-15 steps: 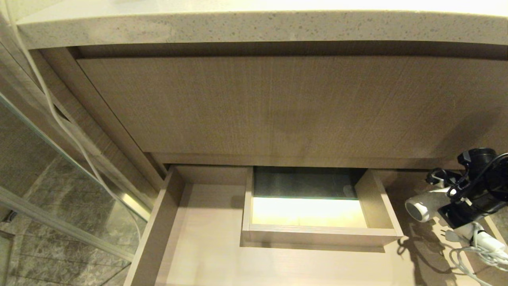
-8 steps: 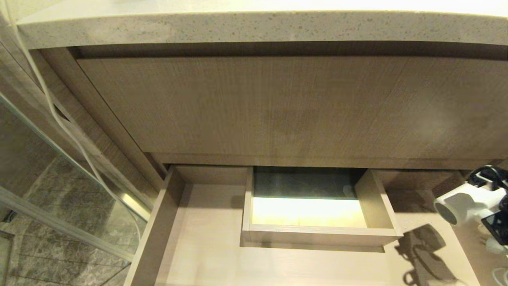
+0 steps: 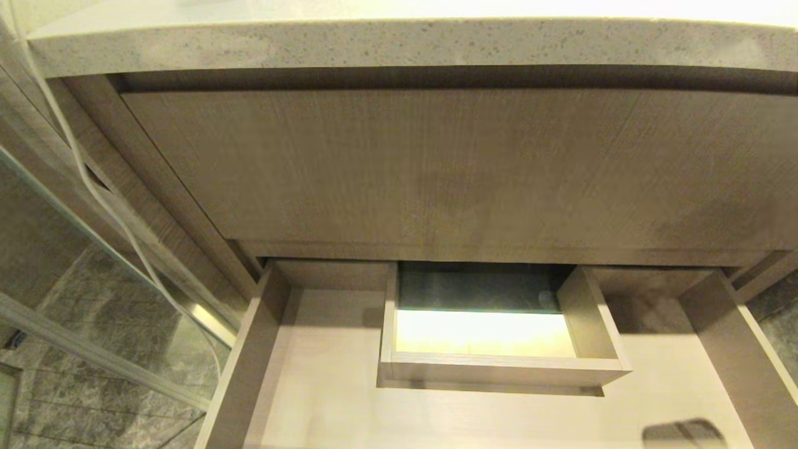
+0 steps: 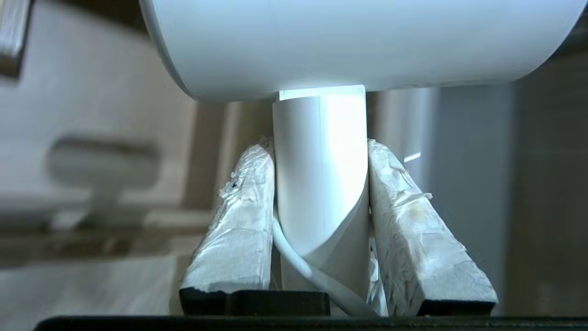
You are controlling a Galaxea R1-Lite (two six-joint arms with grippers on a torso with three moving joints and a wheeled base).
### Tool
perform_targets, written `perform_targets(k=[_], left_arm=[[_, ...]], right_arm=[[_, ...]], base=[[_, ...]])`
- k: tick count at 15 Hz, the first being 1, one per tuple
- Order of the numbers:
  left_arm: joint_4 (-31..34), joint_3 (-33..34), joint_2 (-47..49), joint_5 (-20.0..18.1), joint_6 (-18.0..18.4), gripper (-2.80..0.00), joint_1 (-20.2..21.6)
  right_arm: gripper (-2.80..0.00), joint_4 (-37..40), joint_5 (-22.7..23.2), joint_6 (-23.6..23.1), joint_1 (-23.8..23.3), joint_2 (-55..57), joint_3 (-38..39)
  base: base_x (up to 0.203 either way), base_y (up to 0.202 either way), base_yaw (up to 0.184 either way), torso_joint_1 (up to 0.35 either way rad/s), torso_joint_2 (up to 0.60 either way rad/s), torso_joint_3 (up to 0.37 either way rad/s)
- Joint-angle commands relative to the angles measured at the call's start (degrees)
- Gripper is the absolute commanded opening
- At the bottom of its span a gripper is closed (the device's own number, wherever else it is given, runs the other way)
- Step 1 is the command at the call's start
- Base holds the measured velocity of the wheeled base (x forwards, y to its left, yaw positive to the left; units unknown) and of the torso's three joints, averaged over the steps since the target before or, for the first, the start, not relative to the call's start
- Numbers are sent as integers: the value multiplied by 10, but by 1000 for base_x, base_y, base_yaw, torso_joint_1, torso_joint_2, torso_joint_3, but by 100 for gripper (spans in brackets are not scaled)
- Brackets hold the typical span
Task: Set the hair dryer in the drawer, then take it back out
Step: Place it on the countertop
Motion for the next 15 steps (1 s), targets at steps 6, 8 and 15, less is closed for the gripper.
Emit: perform_targets(k=[6,8,15], left_arm=[[0,0,0,0,0,-280,0],[0,0,0,0,0,-280,0],[0,0,0,0,0,-280,0]], right_arm=[[-280,-62,38,-38,0,-9,-248],[-280,-111,42,-46,0,70,-314],[-280,-235,52,-67,29,365,-634]], base=[[0,0,0,0,0,0],[0,0,0,0,0,0],[0,0,0,0,0,0]])
